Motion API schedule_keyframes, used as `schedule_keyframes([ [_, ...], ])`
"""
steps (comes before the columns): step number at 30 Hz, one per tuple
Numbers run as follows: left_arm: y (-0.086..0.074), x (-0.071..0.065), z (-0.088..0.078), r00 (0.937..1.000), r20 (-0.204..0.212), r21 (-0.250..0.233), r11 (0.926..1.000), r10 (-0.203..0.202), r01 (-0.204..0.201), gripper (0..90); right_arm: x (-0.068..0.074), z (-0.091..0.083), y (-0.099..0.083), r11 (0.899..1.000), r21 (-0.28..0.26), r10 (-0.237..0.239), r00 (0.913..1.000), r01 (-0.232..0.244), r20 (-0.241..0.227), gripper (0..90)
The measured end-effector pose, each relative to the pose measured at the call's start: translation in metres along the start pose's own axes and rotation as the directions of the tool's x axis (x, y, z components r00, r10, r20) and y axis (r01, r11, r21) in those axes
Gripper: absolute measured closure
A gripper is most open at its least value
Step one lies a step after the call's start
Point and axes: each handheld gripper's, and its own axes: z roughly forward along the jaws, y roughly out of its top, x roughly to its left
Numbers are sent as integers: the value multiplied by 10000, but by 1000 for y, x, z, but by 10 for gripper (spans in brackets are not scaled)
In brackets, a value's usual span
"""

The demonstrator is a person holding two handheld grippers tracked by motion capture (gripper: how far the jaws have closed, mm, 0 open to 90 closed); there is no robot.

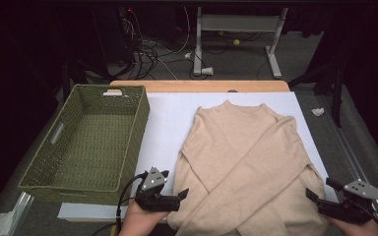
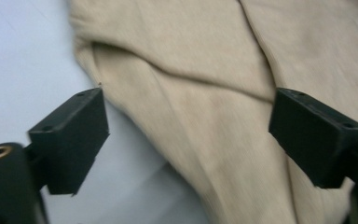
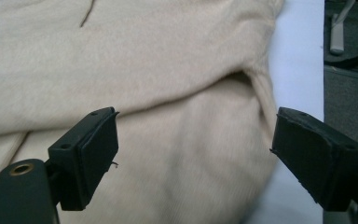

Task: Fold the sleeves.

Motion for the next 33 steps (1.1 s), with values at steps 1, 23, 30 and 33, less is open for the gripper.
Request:
schedule_keyframes([
  [1, 4, 1, 6, 10000, -41, 78, 10000, -23, 23, 34, -2, 4, 3, 10000, 13, -19, 10000, 19, -35, 124],
  [23, 41, 38, 58, 9972, 69, 98, 9972, -747, 746, 0, -17, 67, 59, 9990, 421, 114, 9983, -137, 564, 0],
  [30, 45, 36, 64, 9962, 96, 106, 9962, -865, 864, 0, -27, 80, 57, 9992, 321, 217, 9993, -227, 318, 0],
  [33, 49, 32, 69, 9978, 10, 228, 9975, -663, 662, 0, -30, 82, 59, 9993, 368, 24, 9997, -32, 232, 0],
])
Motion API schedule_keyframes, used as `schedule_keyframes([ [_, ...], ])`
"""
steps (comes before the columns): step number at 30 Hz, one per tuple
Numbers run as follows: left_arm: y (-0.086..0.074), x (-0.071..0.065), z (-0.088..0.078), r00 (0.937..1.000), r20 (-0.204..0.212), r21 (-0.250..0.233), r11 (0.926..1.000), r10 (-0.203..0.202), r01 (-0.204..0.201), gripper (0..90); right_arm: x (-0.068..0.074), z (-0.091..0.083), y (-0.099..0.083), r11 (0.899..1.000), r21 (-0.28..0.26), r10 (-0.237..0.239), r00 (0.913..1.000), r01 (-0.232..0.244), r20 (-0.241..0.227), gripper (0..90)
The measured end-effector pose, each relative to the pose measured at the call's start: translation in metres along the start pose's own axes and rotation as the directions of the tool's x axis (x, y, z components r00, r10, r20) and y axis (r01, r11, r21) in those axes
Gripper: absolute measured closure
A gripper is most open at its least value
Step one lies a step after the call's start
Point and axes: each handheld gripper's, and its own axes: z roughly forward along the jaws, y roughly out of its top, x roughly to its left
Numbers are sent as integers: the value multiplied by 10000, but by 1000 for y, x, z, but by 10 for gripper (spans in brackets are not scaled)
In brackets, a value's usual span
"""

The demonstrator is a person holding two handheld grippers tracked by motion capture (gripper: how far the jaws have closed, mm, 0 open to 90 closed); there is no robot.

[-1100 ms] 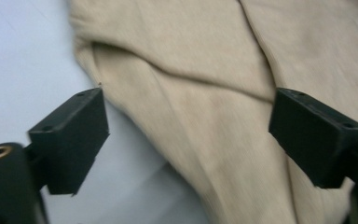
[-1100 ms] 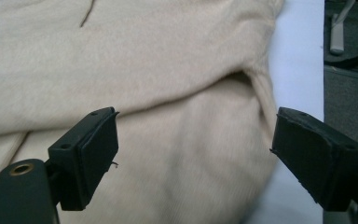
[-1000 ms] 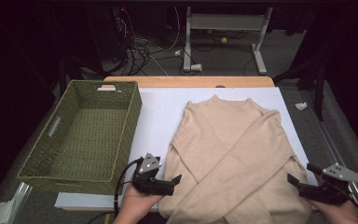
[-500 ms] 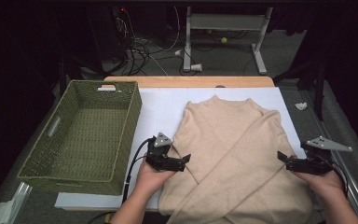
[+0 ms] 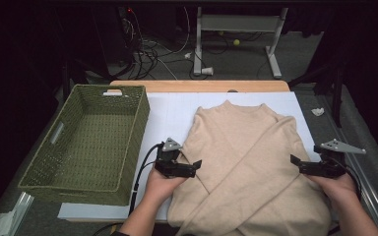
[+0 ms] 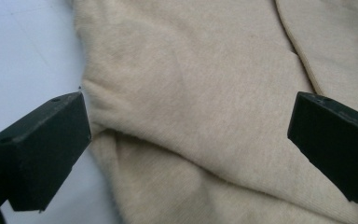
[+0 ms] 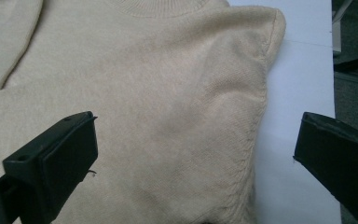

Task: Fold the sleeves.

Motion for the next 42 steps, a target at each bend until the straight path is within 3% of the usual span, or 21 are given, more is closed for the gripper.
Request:
schedule_keyframes([
  [5, 13, 1, -2, 9998, -130, -110, 9998, -172, 170, 0, -5, -2, 11, 9991, -413, -87, 9998, 79, -190, 0],
  [8, 25, 1, -3, 9995, -317, -143, 9999, 61, -65, 0, -8, -1, 18, 9979, -642, -31, 9998, 18, -197, 0],
  [17, 47, 7, 8, 9985, -538, 99, 9999, 49, -43, 0, -14, 16, 27, 9986, -527, -68, 9998, 58, -186, 0],
  [25, 60, 29, 27, 9972, -746, 489, 9987, -109, 145, 0, -23, 25, 40, 9990, -376, -227, 9997, 224, -76, 0],
  [28, 65, 34, 32, 9969, -778, 423, 9990, -102, 135, 0, -29, 29, 46, 9991, -375, -212, 9997, 209, -84, 0],
  [32, 69, 41, 38, 9947, -943, 455, 9979, -407, 451, 0, -35, 33, 52, 9991, -425, 18, 9999, -22, -101, 2],
  [35, 74, 45, 41, 9935, -1096, 440, 9983, -321, 371, 8, -36, 36, 56, 9990, -440, 30, 9999, -35, -113, 6],
  [42, 85, 63, 61, 9900, -1226, 695, 9944, -703, 792, 32, -43, 59, 61, 10000, -26, 93, 10000, -94, -28, 17],
])
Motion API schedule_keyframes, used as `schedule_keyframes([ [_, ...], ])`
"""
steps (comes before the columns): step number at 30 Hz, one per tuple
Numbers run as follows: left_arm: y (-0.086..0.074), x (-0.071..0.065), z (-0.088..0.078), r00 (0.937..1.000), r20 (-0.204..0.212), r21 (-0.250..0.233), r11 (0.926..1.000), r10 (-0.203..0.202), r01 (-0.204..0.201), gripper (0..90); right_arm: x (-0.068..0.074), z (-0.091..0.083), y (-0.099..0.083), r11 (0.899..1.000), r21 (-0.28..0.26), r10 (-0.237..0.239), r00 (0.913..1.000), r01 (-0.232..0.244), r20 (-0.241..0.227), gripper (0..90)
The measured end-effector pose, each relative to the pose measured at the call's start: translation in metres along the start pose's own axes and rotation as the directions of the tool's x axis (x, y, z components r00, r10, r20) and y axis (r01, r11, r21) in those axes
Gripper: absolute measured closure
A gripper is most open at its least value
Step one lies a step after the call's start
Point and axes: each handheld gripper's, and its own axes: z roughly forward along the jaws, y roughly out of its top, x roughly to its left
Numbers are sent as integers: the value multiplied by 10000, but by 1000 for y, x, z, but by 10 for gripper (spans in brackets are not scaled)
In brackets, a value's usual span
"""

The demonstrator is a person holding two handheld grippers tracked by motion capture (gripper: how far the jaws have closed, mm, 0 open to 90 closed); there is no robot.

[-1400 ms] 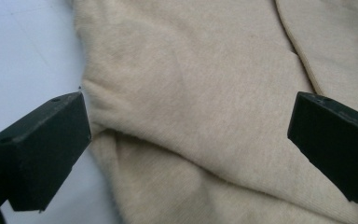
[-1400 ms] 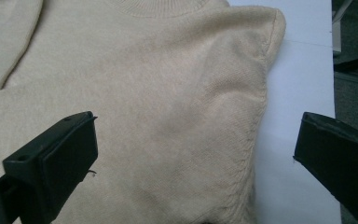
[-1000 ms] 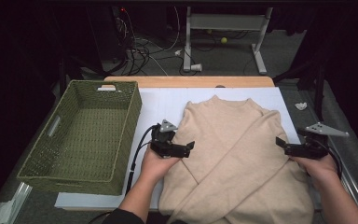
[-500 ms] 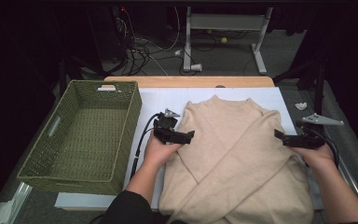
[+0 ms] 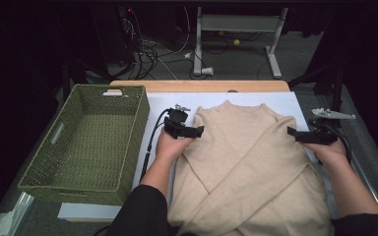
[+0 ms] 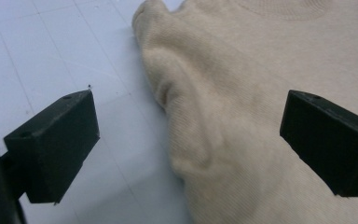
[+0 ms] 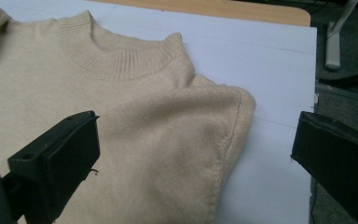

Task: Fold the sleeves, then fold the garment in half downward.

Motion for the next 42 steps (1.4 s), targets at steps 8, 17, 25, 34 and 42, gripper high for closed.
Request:
schedule_keyframes([
  [8, 17, 11, 28, 9995, -128, 480, 9984, -277, 283, 77, -8, 24, 3, 9973, 734, 78, 9998, -92, 193, 124],
  [17, 22, 12, 51, 9957, -267, 698, 9935, -886, 902, 96, -15, 40, 12, 9920, 1250, 138, 9996, -169, 259, 235],
  [25, 28, -6, 60, 9925, -1201, 884, 9955, -246, 354, 223, -20, 60, 11, 9851, 1643, 505, 9987, -505, 41, 320],
  [34, 26, -22, 55, 9924, -1011, 689, 9956, 708, -640, 746, -13, 60, 15, 9834, 1787, 444, 9963, -306, -738, 750],
  [42, 43, -11, 17, 9897, -1217, -777, 9933, 755, -853, 780, -11, 43, 35, 9981, 597, -165, 9998, 160, 72, 805],
])
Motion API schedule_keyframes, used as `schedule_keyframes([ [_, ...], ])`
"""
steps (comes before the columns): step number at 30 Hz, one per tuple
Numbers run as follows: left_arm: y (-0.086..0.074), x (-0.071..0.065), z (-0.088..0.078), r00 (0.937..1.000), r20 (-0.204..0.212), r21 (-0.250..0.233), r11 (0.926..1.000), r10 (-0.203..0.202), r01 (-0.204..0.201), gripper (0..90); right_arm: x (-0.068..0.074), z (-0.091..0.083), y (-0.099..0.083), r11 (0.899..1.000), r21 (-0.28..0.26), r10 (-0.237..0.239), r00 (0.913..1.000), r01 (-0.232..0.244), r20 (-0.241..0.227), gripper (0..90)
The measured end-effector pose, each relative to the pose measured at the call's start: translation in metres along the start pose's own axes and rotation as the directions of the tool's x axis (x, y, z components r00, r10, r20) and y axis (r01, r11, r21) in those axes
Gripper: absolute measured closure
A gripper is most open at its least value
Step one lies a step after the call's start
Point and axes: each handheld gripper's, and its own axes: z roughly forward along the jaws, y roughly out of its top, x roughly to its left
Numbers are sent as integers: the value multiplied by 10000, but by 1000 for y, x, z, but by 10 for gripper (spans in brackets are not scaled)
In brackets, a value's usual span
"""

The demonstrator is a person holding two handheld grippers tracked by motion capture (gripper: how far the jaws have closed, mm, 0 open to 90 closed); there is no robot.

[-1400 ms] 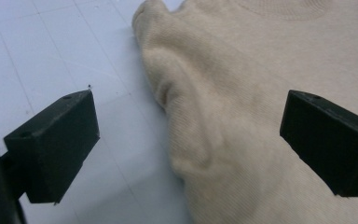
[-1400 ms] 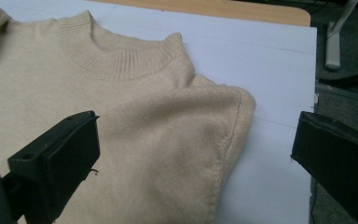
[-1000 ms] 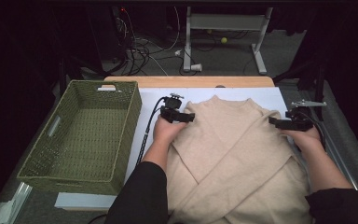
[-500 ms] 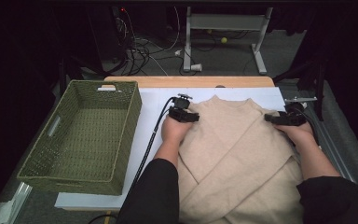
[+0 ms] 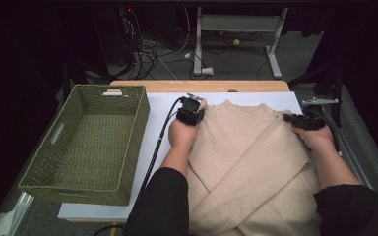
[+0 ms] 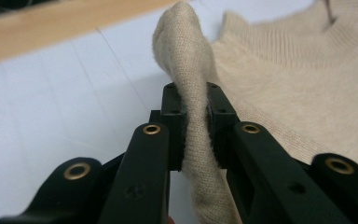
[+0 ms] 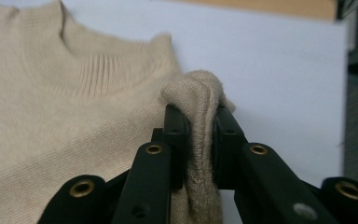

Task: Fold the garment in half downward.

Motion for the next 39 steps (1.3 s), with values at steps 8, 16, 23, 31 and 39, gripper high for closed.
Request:
schedule_keyframes([
  [8, 18, 17, -26, 9995, -243, -779, 9968, -192, 173, 781, 6, -37, 49, 9852, -1498, -666, 9913, 833, 1133, 822],
  [16, 55, 20, -60, 9985, -533, -2078, 9779, 130, -238, 781, 11, -64, 87, 9574, -2559, -935, 9820, 1339, 1641, 822],
  [23, 30, 20, -47, 9999, -63, -1526, 9882, -124, 113, 777, 9, -57, 70, 9593, -2561, -894, 9880, 1194, 1260, 821],
  [31, -26, 16, -44, 9954, 732, -1625, 9840, -615, 727, 776, 16, -47, 13, 9570, -2759, -717, 9945, 900, 758, 820],
  [39, -60, -8, -79, 9923, 1191, -2345, 9721, 344, -55, 775, 37, -88, -20, 9227, -3227, -1946, 9774, 2110, 826, 818],
])
